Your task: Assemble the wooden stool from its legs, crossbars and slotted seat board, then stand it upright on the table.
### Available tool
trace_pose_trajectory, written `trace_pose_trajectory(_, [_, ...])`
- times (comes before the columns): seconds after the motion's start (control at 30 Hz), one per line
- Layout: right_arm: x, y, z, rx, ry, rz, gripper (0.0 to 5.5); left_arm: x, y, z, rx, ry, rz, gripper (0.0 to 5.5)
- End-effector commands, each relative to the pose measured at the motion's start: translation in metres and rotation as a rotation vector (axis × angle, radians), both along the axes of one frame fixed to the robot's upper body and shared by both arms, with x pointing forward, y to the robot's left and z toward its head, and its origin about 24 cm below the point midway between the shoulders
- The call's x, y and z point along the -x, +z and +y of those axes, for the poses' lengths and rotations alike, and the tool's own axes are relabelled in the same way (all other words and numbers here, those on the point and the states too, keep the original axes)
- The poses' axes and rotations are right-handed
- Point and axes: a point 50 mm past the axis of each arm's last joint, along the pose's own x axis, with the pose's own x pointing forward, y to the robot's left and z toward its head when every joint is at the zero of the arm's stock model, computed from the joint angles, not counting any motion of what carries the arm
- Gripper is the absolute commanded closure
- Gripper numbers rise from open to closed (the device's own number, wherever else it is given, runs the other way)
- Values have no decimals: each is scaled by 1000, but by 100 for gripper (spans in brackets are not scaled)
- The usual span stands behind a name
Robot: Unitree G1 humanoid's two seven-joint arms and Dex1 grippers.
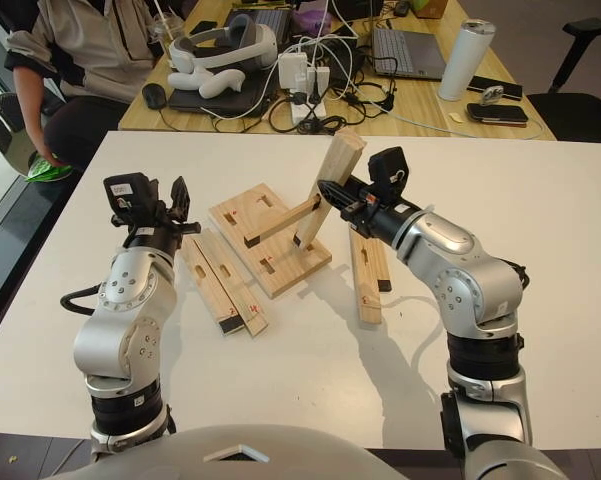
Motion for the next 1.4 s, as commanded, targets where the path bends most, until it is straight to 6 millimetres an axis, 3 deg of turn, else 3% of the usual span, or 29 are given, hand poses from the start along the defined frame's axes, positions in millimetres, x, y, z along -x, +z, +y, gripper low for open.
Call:
trace_pose_trajectory(0.03, [-2,5,-8,22,-18,-3,449,6,-5,-5,31,11,28,353])
trace_pose_trajectory(0.17, [-3,10,-13,32,-17,-6,449,5,-4,-1,31,44,21,353])
trace_pose_trajectory(0.4, [4,-3,-18,43,-32,33,449,3,-4,-2,30,37,14,353])
trace_pose_trajectory(0.8, [-3,-9,-8,8,-44,27,449,1,-3,-7,25,-4,14,353])
trace_pose_trajectory(1.2, [6,-28,-11,56,-32,74,449,2,-4,-6,27,2,19,353])
trace_pose_trajectory(1.33, [2,-23,-11,32,-73,30,449,2,-4,-6,28,2,20,353])
trace_pose_trajectory(1.4, [-3,-17,-12,7,-100,0,404,2,-4,-7,30,1,17,353])
